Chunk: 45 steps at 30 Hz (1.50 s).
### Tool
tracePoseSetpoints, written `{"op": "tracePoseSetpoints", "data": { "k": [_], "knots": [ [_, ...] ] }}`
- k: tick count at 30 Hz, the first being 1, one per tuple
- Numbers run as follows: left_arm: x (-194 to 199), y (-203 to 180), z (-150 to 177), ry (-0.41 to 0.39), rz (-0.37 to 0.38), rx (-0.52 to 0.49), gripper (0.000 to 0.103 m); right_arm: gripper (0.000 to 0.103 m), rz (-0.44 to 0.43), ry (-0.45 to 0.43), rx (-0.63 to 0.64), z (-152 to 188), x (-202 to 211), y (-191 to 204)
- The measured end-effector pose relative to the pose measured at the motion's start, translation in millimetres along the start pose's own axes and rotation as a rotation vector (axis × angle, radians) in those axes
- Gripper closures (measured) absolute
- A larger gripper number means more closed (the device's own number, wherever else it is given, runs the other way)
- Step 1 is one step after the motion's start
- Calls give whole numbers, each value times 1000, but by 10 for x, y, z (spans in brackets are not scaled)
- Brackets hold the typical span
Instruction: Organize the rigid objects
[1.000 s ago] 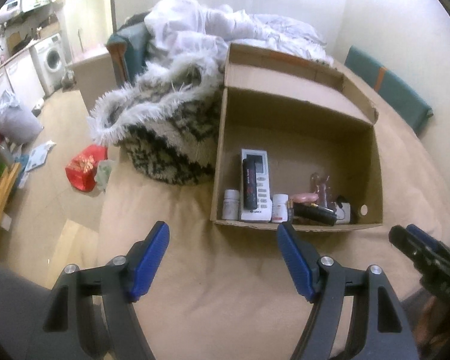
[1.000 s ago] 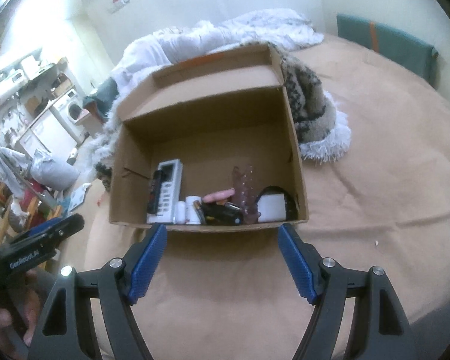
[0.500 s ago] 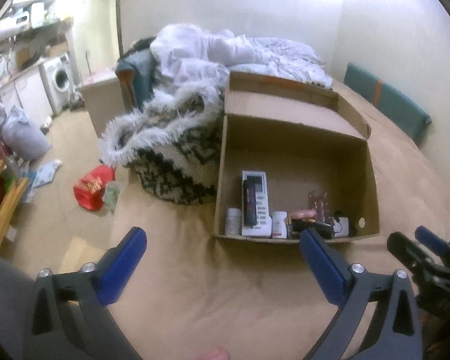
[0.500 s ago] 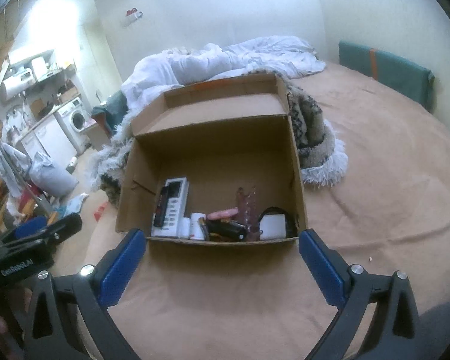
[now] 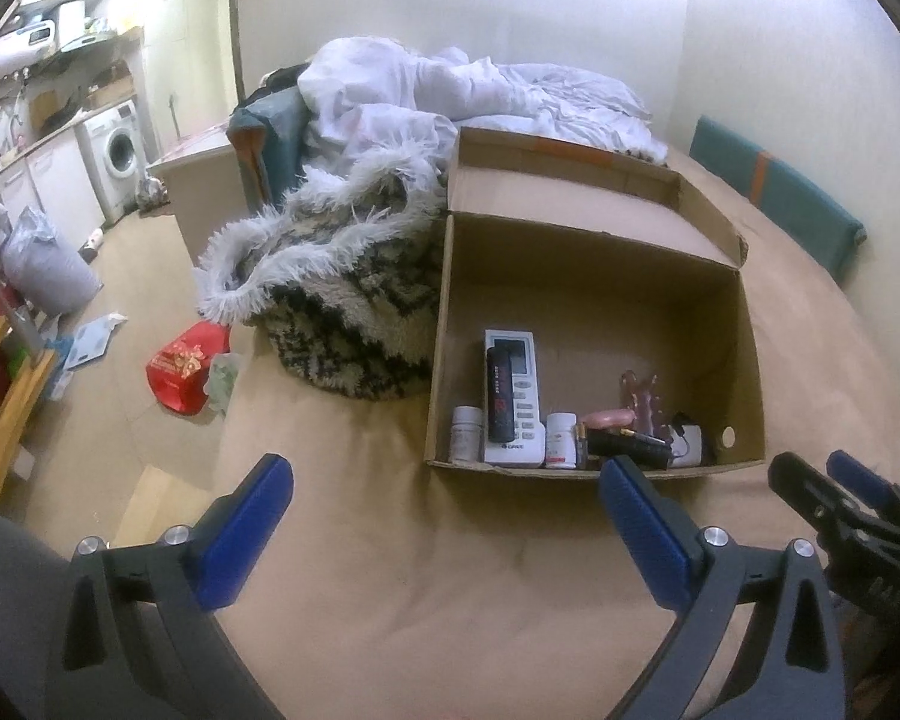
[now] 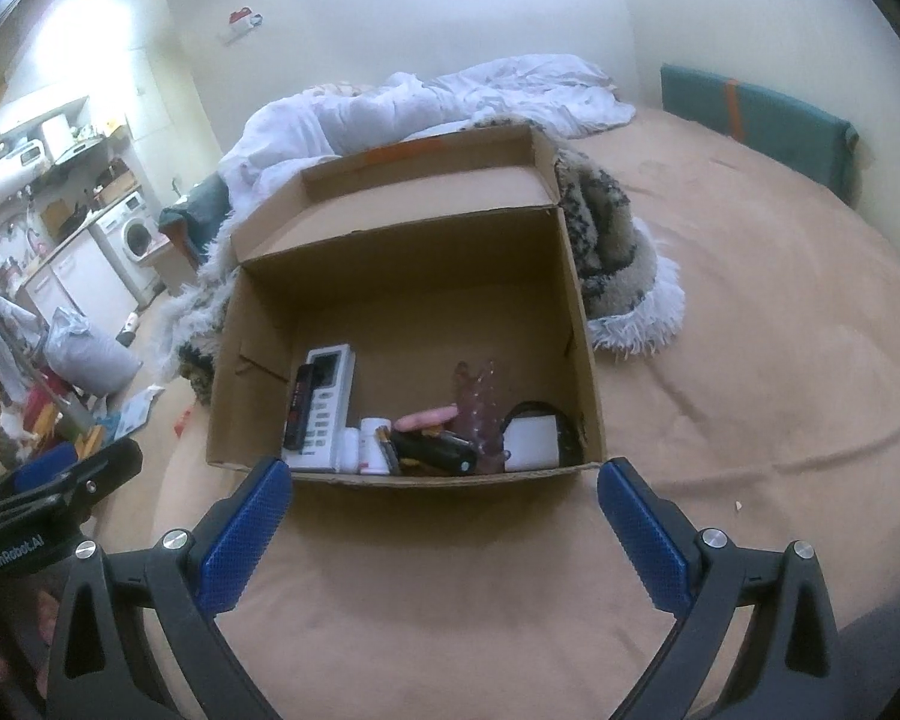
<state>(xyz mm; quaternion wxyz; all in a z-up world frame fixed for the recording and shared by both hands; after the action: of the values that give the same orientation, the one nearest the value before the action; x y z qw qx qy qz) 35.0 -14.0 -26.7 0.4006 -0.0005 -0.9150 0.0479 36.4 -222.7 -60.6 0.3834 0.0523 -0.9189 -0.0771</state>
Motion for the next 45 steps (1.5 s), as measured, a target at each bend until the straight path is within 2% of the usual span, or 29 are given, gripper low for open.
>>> {"op": "tracePoseSetpoints", "data": {
  "k": [45],
  "knots": [
    [-22,15,-30,0,-8,19,1,0,-8,-1,28,-5,-11,59]
  ]
}}
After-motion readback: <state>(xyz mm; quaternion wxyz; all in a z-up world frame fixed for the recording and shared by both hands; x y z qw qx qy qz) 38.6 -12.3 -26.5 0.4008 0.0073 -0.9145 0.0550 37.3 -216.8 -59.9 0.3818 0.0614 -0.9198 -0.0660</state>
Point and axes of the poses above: each gripper's, at about its wrist camera, not at the fingertips, and x roughly against the way its jaws point, y to its left, z to its underside, the point moved 3 cm from there along -x, roughly the way its jaws point, and after that the axes turned 4 degrees about x, right-handed, at the moved point
